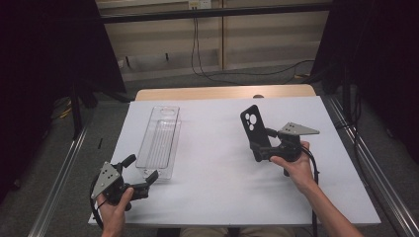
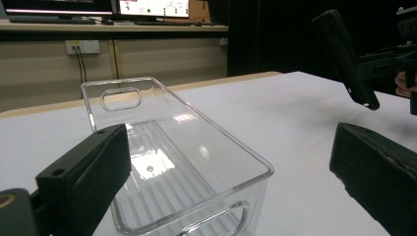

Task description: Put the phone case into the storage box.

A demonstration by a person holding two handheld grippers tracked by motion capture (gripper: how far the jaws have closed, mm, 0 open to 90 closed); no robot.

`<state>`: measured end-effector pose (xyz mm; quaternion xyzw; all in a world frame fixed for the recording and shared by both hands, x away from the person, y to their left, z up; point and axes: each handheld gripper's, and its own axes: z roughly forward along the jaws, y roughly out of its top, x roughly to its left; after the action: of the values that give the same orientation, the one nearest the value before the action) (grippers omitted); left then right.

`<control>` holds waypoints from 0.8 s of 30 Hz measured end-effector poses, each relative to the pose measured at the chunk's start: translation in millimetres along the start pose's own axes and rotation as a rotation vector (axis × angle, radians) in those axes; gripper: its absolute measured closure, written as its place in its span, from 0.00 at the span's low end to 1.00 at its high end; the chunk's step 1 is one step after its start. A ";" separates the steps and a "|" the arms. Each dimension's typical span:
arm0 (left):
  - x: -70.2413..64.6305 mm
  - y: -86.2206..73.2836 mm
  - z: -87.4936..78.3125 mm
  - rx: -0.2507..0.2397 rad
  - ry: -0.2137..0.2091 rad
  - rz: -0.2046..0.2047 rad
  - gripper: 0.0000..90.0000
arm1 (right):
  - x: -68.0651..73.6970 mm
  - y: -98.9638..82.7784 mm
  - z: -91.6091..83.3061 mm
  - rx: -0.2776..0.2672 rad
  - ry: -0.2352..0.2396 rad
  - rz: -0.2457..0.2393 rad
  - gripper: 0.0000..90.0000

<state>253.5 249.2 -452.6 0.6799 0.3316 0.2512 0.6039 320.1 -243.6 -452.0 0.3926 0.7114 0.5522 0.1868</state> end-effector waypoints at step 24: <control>-12.9 5.4 14.1 0.043 -0.056 -0.004 0.03 | 19.9 -20.0 -37.4 -0.022 0.088 -0.039 0.16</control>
<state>256.3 230.0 -448.5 0.6988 0.3211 0.2236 0.5988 274.6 -253.9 -455.4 0.3518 0.7205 0.5728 0.1704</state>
